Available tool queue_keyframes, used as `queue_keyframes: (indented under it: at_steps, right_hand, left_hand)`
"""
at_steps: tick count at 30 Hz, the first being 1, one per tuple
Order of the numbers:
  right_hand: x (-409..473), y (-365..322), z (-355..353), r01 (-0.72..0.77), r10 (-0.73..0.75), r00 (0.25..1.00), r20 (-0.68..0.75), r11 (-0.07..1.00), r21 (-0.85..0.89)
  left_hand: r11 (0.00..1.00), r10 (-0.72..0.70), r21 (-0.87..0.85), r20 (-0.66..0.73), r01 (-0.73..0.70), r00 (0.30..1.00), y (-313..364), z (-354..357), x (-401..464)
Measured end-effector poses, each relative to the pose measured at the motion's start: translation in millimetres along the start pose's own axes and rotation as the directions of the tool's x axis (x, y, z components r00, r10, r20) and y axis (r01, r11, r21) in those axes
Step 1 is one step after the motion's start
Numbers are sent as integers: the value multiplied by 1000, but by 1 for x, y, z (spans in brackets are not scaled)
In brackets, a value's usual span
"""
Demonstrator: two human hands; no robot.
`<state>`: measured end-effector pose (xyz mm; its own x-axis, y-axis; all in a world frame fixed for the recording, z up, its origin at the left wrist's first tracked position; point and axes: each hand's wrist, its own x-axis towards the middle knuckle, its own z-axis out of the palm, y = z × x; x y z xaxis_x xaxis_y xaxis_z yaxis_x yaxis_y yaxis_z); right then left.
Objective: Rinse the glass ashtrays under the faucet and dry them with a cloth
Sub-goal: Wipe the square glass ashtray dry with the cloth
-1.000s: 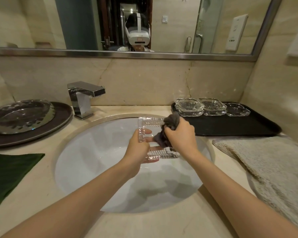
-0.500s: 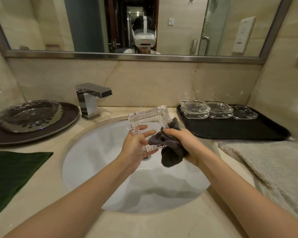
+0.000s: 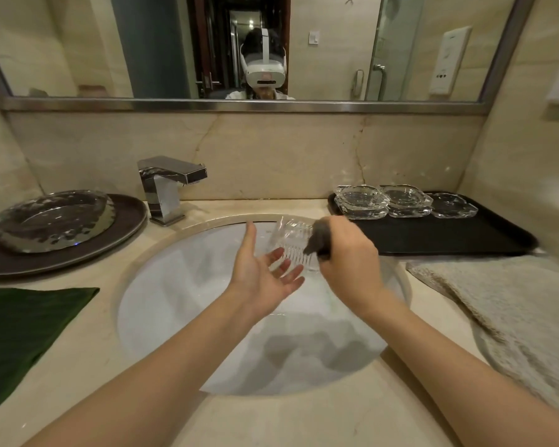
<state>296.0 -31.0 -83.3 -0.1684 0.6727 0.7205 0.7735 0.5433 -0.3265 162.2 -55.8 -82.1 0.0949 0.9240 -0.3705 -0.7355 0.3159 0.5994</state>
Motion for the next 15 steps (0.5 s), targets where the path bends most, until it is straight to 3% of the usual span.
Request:
queue_keyframes:
  at_steps: [2, 4, 7, 10, 13, 15]
  right_hand:
    - [-2, -8, -3, 244, -239, 969, 55, 964, -109]
    - [-4, -13, 0, 422, -411, 904, 116, 902, -94]
    - [-9, -11, 6, 529, -515, 833, 201, 848, -20]
    - [-12, -4, 6, 471, -484, 826, 289, 874, 119]
    - [-11, -5, 6, 273, -337, 890, 306, 933, 234]
    - [-11, -6, 11, 225, -292, 904, 311, 946, 234]
  left_hand:
    - [994, -41, -94, 50, 46, 998, 5, -5, 0]
    - [985, -12, -168, 96, 28, 995, 11, -9, -1]
    - [980, 52, -199, 126, -27, 991, 25, -17, -3]
    - [985, 109, -148, 169, -84, 979, 33, -25, -2]
    - [995, 91, -54, 202, -82, 975, 26, -22, -2]
    - [995, 69, 49, 216, -81, 974, 20, -18, -1]
